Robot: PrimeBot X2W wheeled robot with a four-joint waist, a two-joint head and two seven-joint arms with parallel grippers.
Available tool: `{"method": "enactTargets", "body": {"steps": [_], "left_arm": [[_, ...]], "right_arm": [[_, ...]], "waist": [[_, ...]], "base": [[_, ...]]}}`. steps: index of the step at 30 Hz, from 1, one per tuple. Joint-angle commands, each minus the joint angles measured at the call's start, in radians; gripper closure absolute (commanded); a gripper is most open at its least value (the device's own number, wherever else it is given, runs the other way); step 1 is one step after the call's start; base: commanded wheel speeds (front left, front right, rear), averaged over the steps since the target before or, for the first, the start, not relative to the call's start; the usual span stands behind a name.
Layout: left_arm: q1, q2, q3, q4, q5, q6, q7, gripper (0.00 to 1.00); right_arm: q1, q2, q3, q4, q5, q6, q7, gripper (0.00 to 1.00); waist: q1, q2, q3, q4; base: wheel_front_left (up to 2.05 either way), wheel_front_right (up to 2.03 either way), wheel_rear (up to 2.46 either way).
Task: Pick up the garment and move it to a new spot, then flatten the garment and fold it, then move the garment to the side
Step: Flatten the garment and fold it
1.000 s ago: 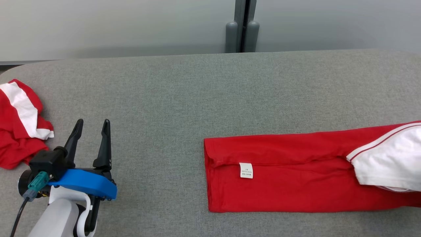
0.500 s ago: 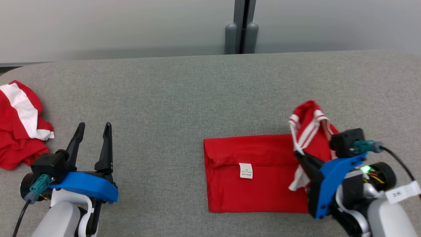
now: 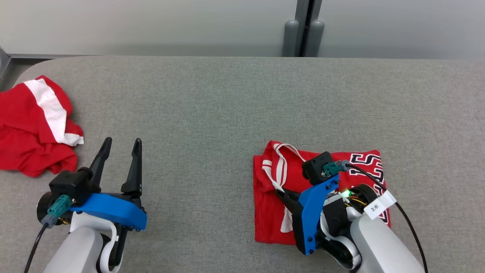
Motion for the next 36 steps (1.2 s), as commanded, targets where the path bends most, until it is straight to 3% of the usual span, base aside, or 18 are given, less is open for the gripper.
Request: {"method": "enactTargets", "body": {"steps": [1, 7, 9, 10, 11, 17, 20, 26, 30, 33, 34, 35, 36], "left_arm": [[-0.012, -0.002, 0.0, 0.004, 0.004, -0.003, -0.004, 0.0], [-0.015, -0.004, 0.0, 0.013, 0.001, -0.007, -0.006, 0.0], [-0.016, -0.006, -0.001, 0.015, 0.001, -0.006, -0.007, 0.0], [-0.017, -0.006, -0.001, 0.016, 0.0, -0.006, -0.008, 0.0], [-0.017, -0.005, 0.001, 0.019, -0.001, -0.008, -0.008, 0.0], [-0.006, -0.001, 0.013, 0.027, -0.008, -0.007, -0.01, 0.0], [0.007, 0.007, 0.021, 0.022, -0.01, -0.001, -0.012, 0.0], [0.021, 0.023, 0.036, 0.007, -0.014, 0.005, -0.013, 0.0], [0.026, 0.023, 0.039, 0.002, -0.015, 0.006, -0.014, 0.0], [0.027, 0.02, 0.039, -0.002, -0.016, 0.006, -0.014, 0.0], [0.027, 0.02, 0.039, -0.002, -0.016, 0.006, -0.015, 0.0], [0.025, 0.019, 0.039, -0.003, -0.016, 0.005, -0.015, 0.0], [0.024, 0.019, 0.039, -0.003, -0.016, 0.005, -0.015, 0.0]], "right_arm": [[-0.025, 0.003, 0.019, 0.02, 0.016, 0.0, -0.015, 1.0], [-0.075, 0.002, 0.074, 0.117, 0.062, 0.0, -0.058, 1.0], [-0.082, 0.002, 0.077, 0.144, 0.066, 0.0, -0.059, 0.53], [-0.085, 0.002, 0.079, 0.151, 0.071, 0.0, -0.065, 0.04], [-0.084, 0.002, 0.083, 0.153, 0.083, 0.0, -0.073, 0.0], [-0.047, 0.001, 0.101, 0.007, 0.318, 0.0, -0.124, 0.0], [-0.027, -0.001, 0.045, -0.109, 0.337, 0.0, -0.16, 0.0], [0.07, -0.065, -0.155, -0.274, 0.172, 0.0, -0.252, 0.0], [0.164, -0.095, -0.246, -0.276, 0.03, 0.0, -0.303, 0.0], [0.223, -0.085, -0.248, -0.232, -0.049, 0.0, -0.328, 0.0], [0.233, -0.077, -0.242, -0.218, -0.066, 0.0, -0.336, 0.37], [0.242, -0.068, -0.23, -0.198, -0.086, 0.0, -0.343, 0.62], [0.249, -0.061, -0.212, -0.177, -0.098, 0.0, -0.349, 1.0]], "waist": [[0.0, 0.0, 0.001, 0.007], [0.0, 0.0, 0.001, 0.018], [0.0, 0.0, 0.001, 0.02], [0.0, 0.0, 0.001, 0.02], [0.0, 0.0, 0.0, 0.02], [0.0, 0.0, -0.011, 0.005], [0.0, 0.0, -0.018, -0.009], [0.0, 0.0, -0.029, -0.03], [0.0, 0.0, -0.031, -0.034], [0.0, 0.0, -0.029, -0.035], [0.0, 0.0, -0.027, -0.035], [0.0, 0.0, -0.026, -0.035], [0.0, 0.0, -0.024, -0.035]], "base": [[0.0, 0.0, 0.0], [0.0, 0.0, 0.0], [0.0, 0.0, 0.0], [0.0, 0.0, 0.0], [0.0, 0.0, 0.0], [0.0, 0.0, 0.0], [0.0, 0.0, 0.0], [0.0, 0.0, 0.0], [0.0, 0.0, 0.0], [0.0, 0.0, 0.0], [0.0, 0.0, 0.0], [0.0, 0.0, 0.0], [0.0, 0.0, 0.0]]}}
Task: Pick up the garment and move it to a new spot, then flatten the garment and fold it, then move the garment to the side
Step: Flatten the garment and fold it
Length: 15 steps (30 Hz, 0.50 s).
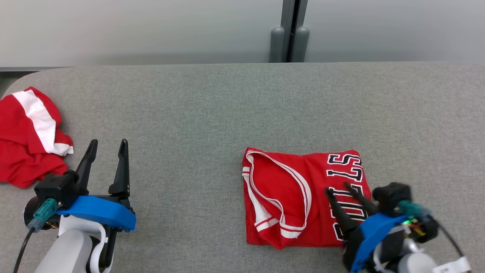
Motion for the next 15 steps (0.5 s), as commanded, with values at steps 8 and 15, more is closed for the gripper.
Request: {"method": "enactTargets", "body": {"steps": [8, 15], "left_arm": [[-0.011, 0.001, -0.003, -0.003, -0.003, -0.002, -0.005, 0.0], [-0.033, -0.018, -0.025, -0.002, 0.005, -0.006, 0.001, 0.0]], "right_arm": [[-0.067, 0.064, 0.249, 0.19, -0.01, 0.0, -0.026, 1.0], [-0.191, 0.07, 0.532, 0.348, 0.155, 0.0, -0.038, 1.0]], "waist": [[0.0, 0.0, 0.01, 0.007], [0.0, 0.0, 0.022, 0.041]], "base": [[0.0, 0.0, 0.0], [0.0, 0.0, 0.0]]}}
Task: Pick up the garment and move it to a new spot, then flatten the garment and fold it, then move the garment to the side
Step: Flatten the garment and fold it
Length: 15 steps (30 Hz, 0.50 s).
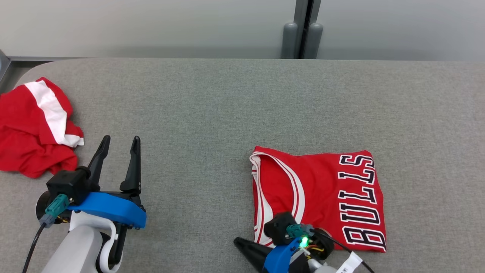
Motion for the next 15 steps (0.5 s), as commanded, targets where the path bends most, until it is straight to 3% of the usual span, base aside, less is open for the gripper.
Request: {"method": "enactTargets", "body": {"steps": [1, 5, 9, 10, 11, 15], "left_arm": [[-0.019, -0.004, -0.004, -0.001, 0.005, -0.001, 0.001, 0.0], [-0.019, 0.001, -0.004, 0.006, 0.001, -0.004, 0.001, 0.0], [-0.004, 0.013, 0.01, 0.015, -0.006, -0.007, -0.003, 0.0], [0.002, 0.014, 0.014, 0.016, -0.007, -0.004, -0.003, 0.0], [0.009, 0.016, 0.017, 0.015, -0.008, -0.001, -0.004, 0.0], [0.029, 0.02, 0.039, 0.003, -0.006, 0.007, -0.006, 0.0]], "right_arm": [[-0.033, 0.0, 0.075, 0.018, 0.072, 0.0, -0.005, 1.0], [-0.086, -0.001, 0.166, -0.012, 0.277, 0.0, -0.071, 1.0], [-0.14, -0.002, 0.155, -0.037, 0.356, 0.0, -0.191, 1.0], [-0.152, -0.002, 0.141, -0.046, 0.356, 0.0, -0.223, 0.69], [-0.159, -0.001, 0.118, -0.053, 0.35, 0.0, -0.254, 0.0], [-0.133, -0.029, -0.026, -0.081, 0.283, 0.0, -0.345, 0.0]], "waist": [[0.0, 0.0, 0.007, 0.015], [0.0, 0.0, 0.01, 0.021], [0.0, 0.0, 0.003, 0.007], [0.0, 0.0, -0.002, 0.001], [0.0, 0.0, -0.007, -0.005], [0.0, 0.0, -0.031, -0.033]], "base": [[0.0, 0.0, 0.0], [0.0, 0.0, 0.0], [0.0, 0.0, 0.0], [0.0, 0.0, 0.0], [0.0, 0.0, 0.0], [0.0, 0.0, 0.0]]}}
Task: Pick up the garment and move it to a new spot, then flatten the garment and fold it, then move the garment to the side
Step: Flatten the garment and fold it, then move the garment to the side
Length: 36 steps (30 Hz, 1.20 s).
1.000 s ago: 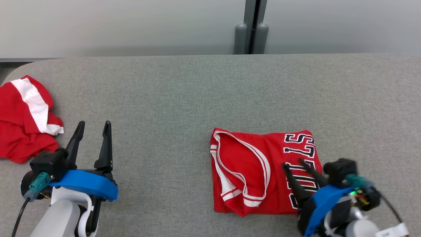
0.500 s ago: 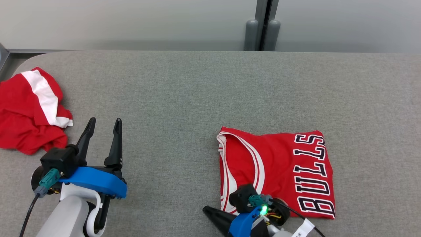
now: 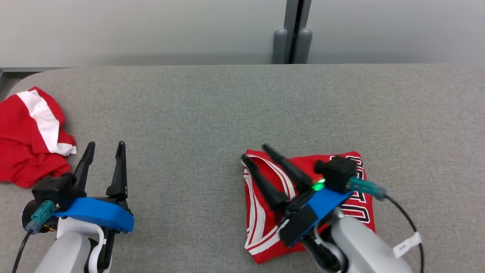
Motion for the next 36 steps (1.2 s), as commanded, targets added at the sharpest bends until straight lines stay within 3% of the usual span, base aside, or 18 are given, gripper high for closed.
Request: {"method": "enactTargets", "body": {"steps": [1, 9, 13, 21, 36], "left_arm": [[0.021, 0.003, 0.012, -0.01, 0.0, 0.007, -0.006, 0.0], [0.082, -0.006, 0.033, -0.037, 0.011, 0.02, -0.007, 0.0], [0.112, -0.012, 0.046, -0.053, 0.022, 0.026, -0.007, 0.0], [0.171, -0.034, 0.067, -0.061, 0.042, 0.031, -0.007, 0.0], [0.194, -0.057, 0.069, -0.03, 0.057, 0.039, -0.007, 0.0]], "right_arm": [[0.035, -0.037, -0.083, -0.018, -0.049, 0.0, -0.031, 0.0], [0.224, -0.081, -0.485, -0.144, -0.28, 0.0, -0.033, 0.0], [0.302, -0.064, -0.598, -0.201, -0.366, 0.0, 0.004, 0.0], [0.374, -0.068, -0.67, -0.233, -0.397, 0.0, 0.066, 0.0], [0.389, -0.059, -0.692, -0.234, -0.416, 0.0, 0.092, 0.0]], "waist": [[-0.0001, -0.0001, -0.023, -0.023], [-0.0001, -0.0001, -0.067, -0.064], [-0.0001, -0.0001, -0.085, -0.078], [-0.0001, -0.0001, -0.131, -0.085], [-0.0001, -0.0001, -0.172, -0.073]], "base": [[0.0, 0.0, 0.0], [0.0, 0.0, 0.0], [0.0, 0.0, 0.0], [0.0, 0.0, 0.0], [0.0, 0.0, 0.0]]}}
